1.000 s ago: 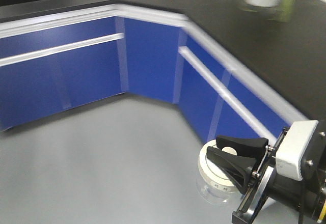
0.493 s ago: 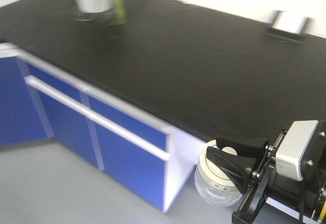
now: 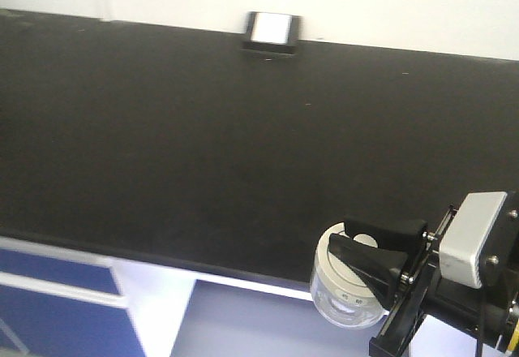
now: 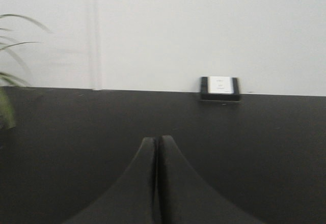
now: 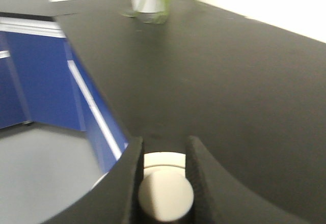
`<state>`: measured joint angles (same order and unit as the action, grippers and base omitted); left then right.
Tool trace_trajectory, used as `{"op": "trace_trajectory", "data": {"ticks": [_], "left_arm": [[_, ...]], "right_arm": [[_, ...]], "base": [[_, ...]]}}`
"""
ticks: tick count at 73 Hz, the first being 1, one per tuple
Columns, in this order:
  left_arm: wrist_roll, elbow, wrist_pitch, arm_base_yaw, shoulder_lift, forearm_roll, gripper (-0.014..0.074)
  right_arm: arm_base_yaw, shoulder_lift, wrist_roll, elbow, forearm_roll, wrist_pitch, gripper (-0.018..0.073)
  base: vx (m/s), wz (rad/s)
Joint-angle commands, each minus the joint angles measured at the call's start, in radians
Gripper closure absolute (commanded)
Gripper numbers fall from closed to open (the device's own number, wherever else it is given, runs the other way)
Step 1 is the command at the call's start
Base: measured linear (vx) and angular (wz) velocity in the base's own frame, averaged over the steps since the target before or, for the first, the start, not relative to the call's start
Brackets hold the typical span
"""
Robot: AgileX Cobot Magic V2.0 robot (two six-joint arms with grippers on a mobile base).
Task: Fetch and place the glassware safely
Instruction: 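Carry the jar with the right gripper over the black benchtop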
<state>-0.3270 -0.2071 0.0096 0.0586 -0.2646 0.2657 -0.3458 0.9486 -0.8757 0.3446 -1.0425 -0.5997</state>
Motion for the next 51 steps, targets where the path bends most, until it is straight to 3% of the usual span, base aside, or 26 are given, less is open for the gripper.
{"op": "trace_trajectory", "data": {"ticks": [1,24,51], "left_arm": [[-0.006,-0.027,-0.072,0.006,-0.012,-0.006,0.0603],[-0.006,-0.027,-0.072,0.006,-0.012,-0.006,0.0603],[-0.006,-0.027,-0.072,0.006,-0.012,-0.006,0.0603]], "right_arm": [[0.002,-0.013,0.008,0.031,0.041,-0.063,0.056],[0.002,-0.013,0.008,0.031,0.041,-0.063,0.056],[0.002,-0.013,0.008,0.031,0.041,-0.063,0.056]], "base": [[0.14,-0.65],[0.13,-0.43],[0.11,0.03]]}}
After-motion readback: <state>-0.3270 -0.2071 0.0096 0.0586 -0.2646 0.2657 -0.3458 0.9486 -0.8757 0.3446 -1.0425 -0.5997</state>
